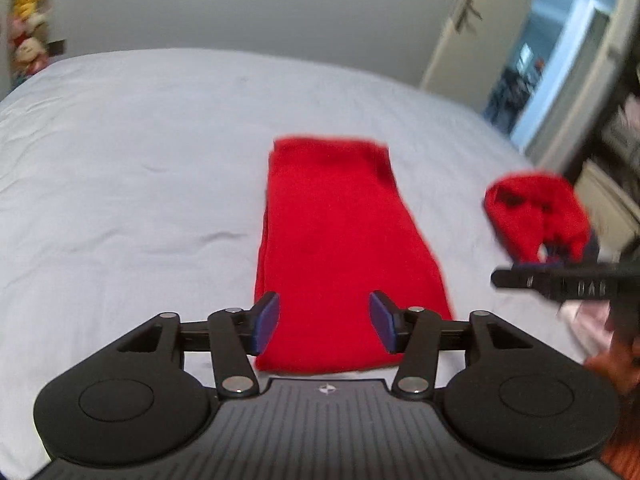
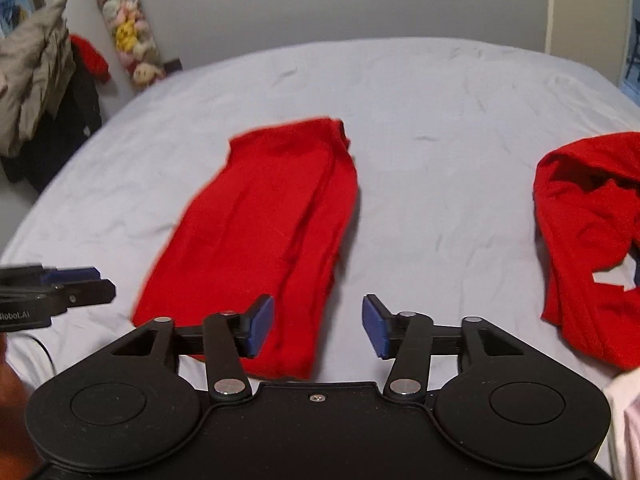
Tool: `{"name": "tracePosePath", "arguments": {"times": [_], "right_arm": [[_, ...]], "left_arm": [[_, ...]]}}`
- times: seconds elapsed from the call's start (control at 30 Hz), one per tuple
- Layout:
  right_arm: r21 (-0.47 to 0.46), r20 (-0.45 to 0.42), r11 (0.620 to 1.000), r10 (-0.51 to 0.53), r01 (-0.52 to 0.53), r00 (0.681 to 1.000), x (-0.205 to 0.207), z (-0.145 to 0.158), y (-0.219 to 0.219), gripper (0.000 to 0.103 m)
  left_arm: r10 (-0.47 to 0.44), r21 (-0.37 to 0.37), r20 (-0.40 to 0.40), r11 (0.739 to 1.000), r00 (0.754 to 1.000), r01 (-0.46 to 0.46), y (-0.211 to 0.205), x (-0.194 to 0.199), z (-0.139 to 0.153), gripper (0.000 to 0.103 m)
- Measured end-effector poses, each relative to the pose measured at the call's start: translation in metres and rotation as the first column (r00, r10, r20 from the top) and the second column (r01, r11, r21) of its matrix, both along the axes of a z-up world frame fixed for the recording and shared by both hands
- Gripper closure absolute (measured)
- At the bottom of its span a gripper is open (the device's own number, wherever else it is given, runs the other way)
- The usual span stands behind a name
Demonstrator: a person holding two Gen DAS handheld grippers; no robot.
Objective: Fold clothes
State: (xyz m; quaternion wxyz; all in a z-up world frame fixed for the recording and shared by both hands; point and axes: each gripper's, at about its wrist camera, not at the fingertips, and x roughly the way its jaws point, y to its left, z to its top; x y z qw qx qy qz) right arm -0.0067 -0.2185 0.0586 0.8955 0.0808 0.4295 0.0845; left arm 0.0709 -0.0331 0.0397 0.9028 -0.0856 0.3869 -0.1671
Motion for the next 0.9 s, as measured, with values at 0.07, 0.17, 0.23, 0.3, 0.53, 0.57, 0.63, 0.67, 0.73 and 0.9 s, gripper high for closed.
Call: {"name": "tracePosePath", "arguments": {"times": [0.07, 0.17, 0.23, 0.3, 0.53, 0.57, 0.63, 0.67, 0.73, 0.9], "right_arm": [[-0.005, 0.029, 1.000, -0.005, 0.005, 1.000, -0.009, 0.011, 0.008, 0.044], [-0.053, 0.066, 0.999, 0.007, -0.004, 0.998, -0.020, 0.025, 0.021, 0.039], [-0.076, 0.084, 0.997, 0.008, -0.002, 0.996, -0.029, 0.031, 0.027, 0.037], [-0.090, 0.095, 0.996, 0.006, 0.003, 0.995, -0.035, 0.034, 0.032, 0.037], [-0.105, 0.119, 0.994, 0.020, -0.008, 0.993, -0.058, 0.034, 0.044, 0.024], [-0.112, 0.124, 0.994, 0.025, -0.011, 0.992, -0.061, 0.032, 0.045, 0.024], [-0.126, 0.127, 0.992, 0.022, -0.006, 0.992, -0.066, 0.029, 0.045, 0.015], [-0.131, 0.131, 0.991, 0.016, 0.001, 0.991, -0.069, 0.027, 0.044, 0.011], [-0.130, 0.143, 0.991, -0.003, 0.022, 0.990, -0.074, 0.023, 0.040, 0.007], [-0.144, 0.166, 0.988, -0.036, 0.060, 0.985, -0.083, 0.013, 0.031, 0.001]], "left_arm": [[0.019, -0.006, 0.013, 1.000, 1.000, -0.019, -0.001, -0.009, 0.012, 0.045], [0.027, 0.014, 0.032, 1.000, 0.999, -0.028, -0.005, -0.021, 0.022, 0.025], [0.047, 0.040, 0.044, 0.998, 0.998, -0.049, -0.008, -0.031, 0.028, 0.025], [0.055, 0.069, 0.037, 0.996, 0.998, -0.057, -0.011, -0.037, 0.028, 0.025], [0.038, 0.054, 0.016, 0.998, 0.999, -0.039, -0.009, -0.054, 0.015, 0.024], [0.044, 0.056, 0.016, 0.997, 0.999, -0.045, -0.008, -0.055, 0.013, 0.024], [0.057, 0.057, 0.019, 0.997, 0.998, -0.058, -0.005, -0.058, 0.008, 0.023], [0.060, 0.057, 0.019, 0.996, 0.998, -0.061, -0.004, -0.059, 0.007, 0.023], [0.069, 0.058, 0.022, 0.996, 0.997, -0.071, 0.000, -0.061, 0.003, 0.022], [0.098, 0.040, 0.010, 0.994, 0.995, -0.099, 0.007, -0.061, -0.006, 0.022]]}}
